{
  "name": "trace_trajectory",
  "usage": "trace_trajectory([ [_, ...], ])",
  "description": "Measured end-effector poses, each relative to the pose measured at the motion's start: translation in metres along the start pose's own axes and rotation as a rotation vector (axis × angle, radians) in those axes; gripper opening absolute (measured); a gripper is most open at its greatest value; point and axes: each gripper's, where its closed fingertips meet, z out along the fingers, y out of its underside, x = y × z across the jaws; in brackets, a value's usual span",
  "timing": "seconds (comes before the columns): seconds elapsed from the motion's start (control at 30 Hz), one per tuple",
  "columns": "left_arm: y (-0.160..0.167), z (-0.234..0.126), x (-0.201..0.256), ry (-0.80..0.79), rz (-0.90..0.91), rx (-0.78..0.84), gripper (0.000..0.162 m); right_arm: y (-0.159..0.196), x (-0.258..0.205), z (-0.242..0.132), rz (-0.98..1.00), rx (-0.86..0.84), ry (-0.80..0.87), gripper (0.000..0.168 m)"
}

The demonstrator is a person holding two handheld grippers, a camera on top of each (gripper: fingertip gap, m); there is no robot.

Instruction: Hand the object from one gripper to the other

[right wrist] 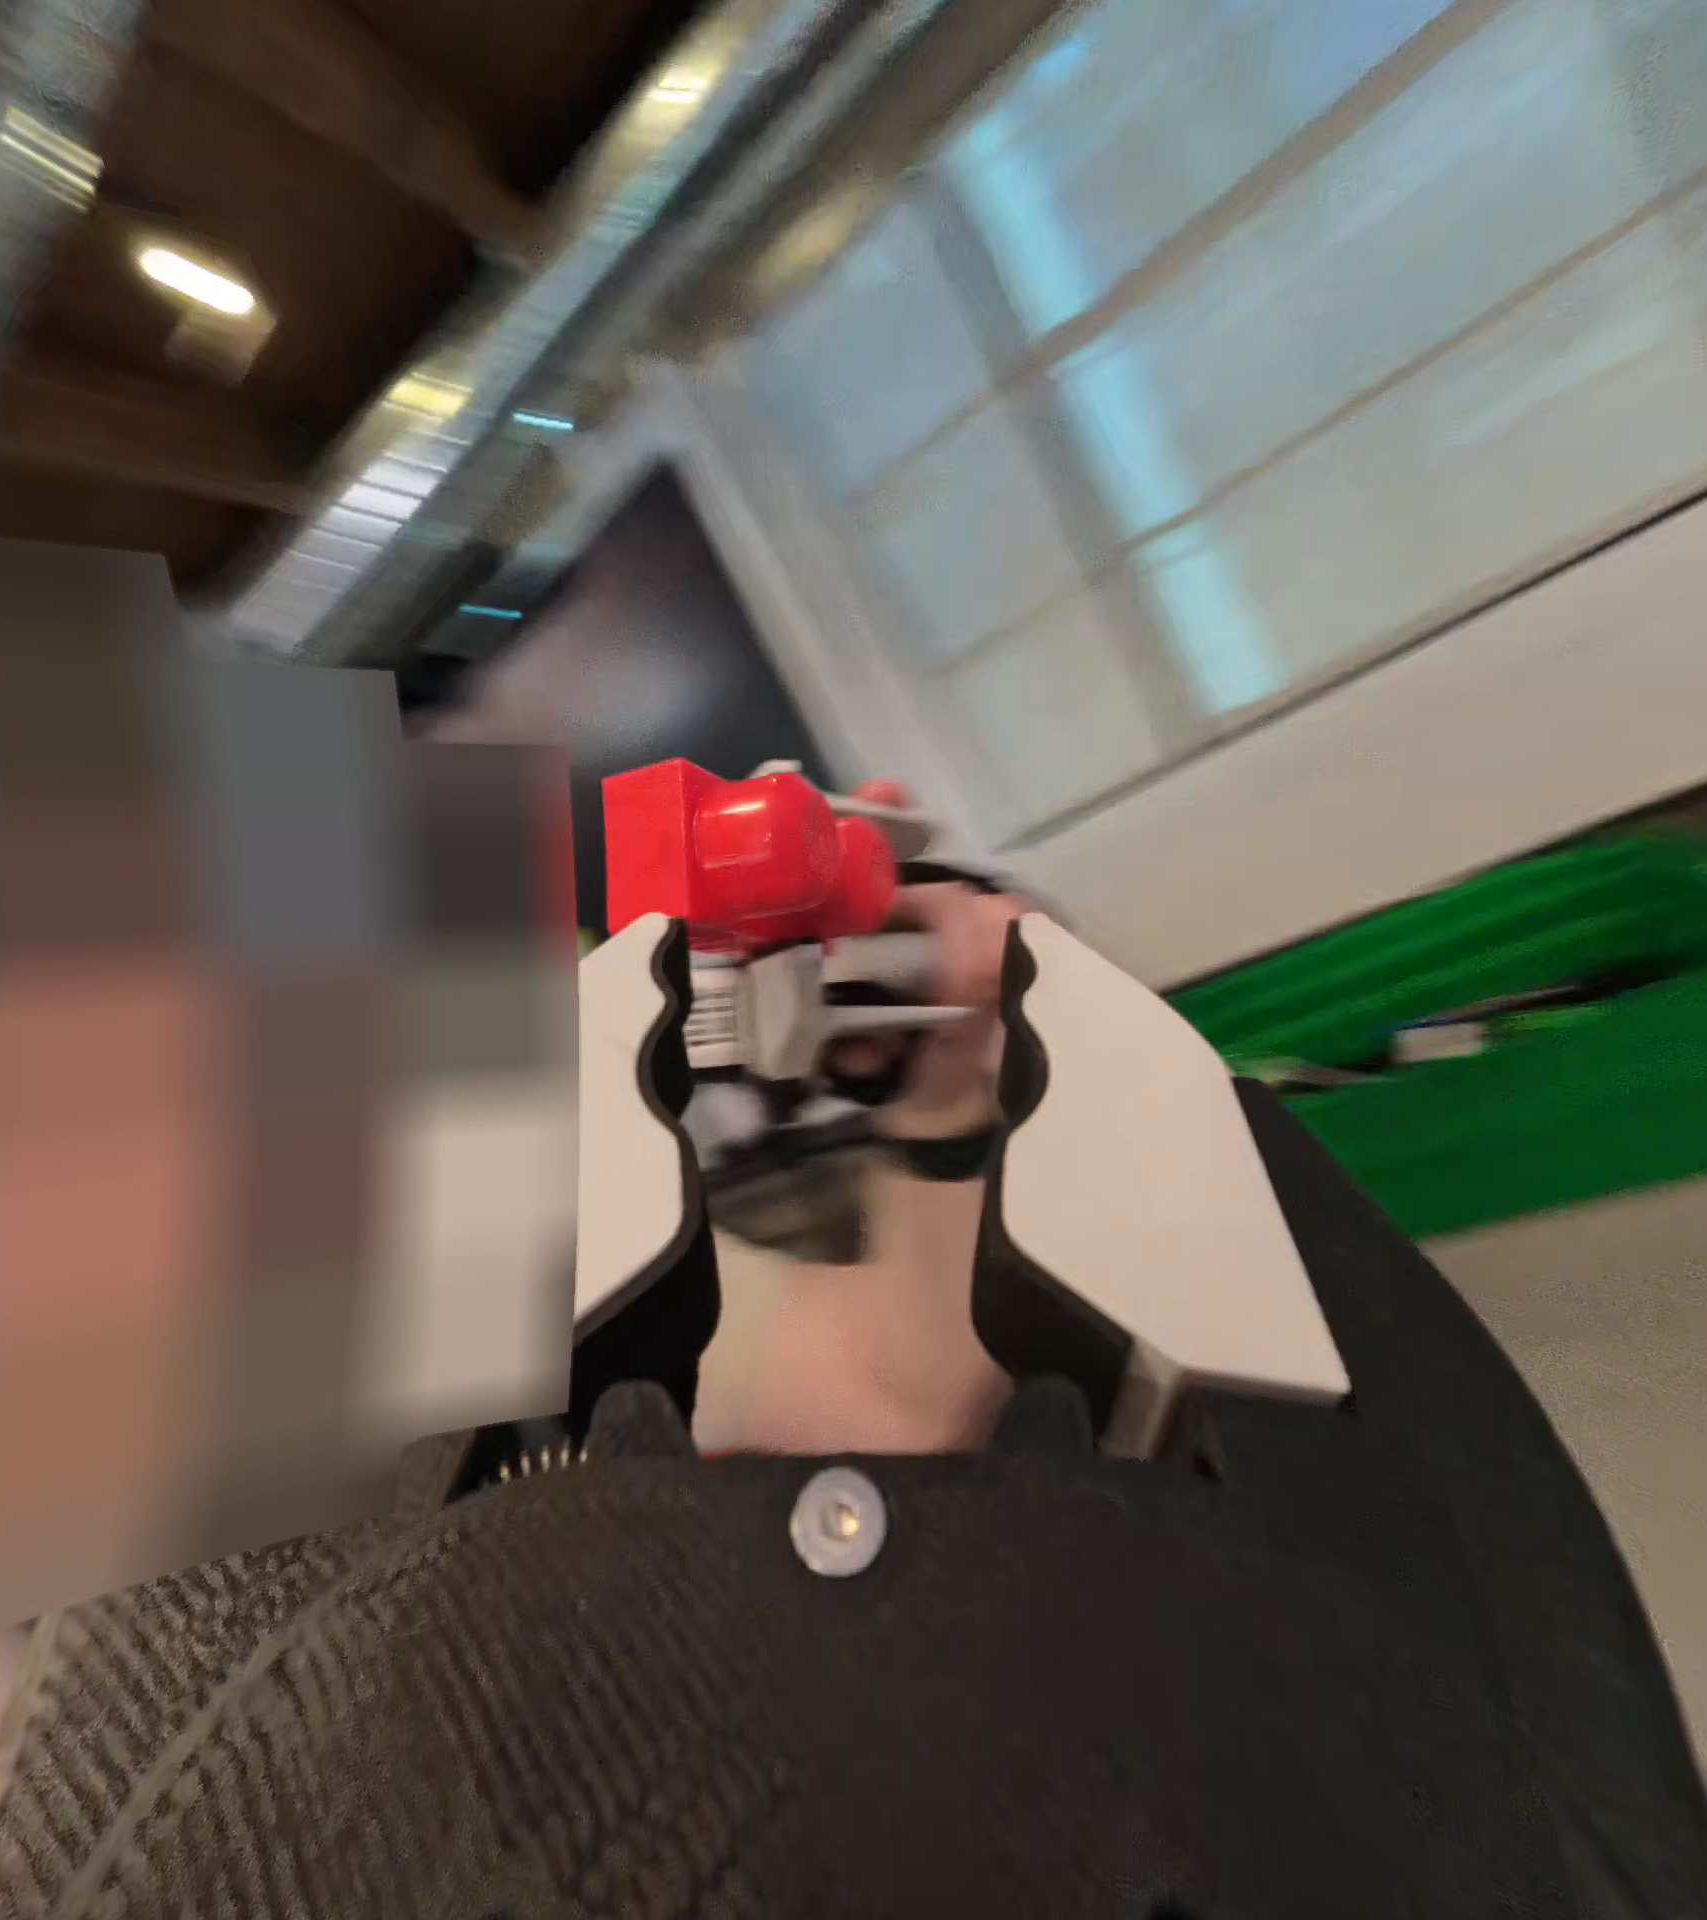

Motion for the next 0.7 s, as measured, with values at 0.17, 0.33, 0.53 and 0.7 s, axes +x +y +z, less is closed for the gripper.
trace_trajectory([
  [0.17, 0.039, 0.008, 0.001, -0.03, 0.19, -0.213, 0.036, -0.022, 0.0, -0.01, -0.694, -0.032, 0.547, 0.043],
  [0.33, 0.038, 0.014, 0.017, 0.017, 0.21, -0.213, 0.036, -0.014, 0.024, -0.012, -0.878, -0.197, 0.908, 0.019],
  [0.53, 0.035, 0.021, 0.032, 0.047, 0.16, -0.237, 0.06, -0.029, 0.038, -0.047, -0.94, -0.27, 1.103, 0.004],
  [0.7, 0.027, 0.014, 0.022, 0.054, 0.078, -0.21, 0.046, -0.085, 0.007, -0.17, -0.801, -0.106, 1.366, 0.004],
])
